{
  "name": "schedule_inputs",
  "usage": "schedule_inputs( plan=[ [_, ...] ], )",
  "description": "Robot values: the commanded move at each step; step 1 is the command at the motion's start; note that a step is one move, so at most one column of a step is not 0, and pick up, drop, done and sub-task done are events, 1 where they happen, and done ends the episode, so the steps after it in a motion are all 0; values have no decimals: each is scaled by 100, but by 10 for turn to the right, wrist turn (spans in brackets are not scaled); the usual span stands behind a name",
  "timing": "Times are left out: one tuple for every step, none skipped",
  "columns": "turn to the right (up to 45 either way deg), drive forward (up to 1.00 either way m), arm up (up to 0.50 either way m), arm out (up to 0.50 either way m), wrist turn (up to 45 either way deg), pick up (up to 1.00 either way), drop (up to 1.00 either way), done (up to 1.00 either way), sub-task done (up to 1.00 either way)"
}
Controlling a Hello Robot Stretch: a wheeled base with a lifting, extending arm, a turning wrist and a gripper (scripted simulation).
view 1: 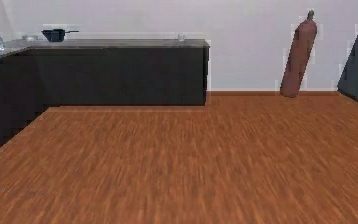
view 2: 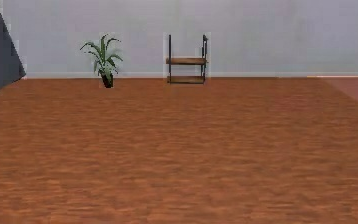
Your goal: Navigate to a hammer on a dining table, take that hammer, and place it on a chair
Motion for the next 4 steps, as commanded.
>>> schedule_inputs(
  plan=[
    [-300, 0, 0, 0, 0, 0, 0, 0, 0],
    [0, 15, 0, 0, 0, 0, 0, 0, 0],
    [-450, 0, 0, 0, 0, 0, 0, 0, 0],
    [-450, 0, 0, 0, 0, 0, 0, 0, 0]
  ],
)
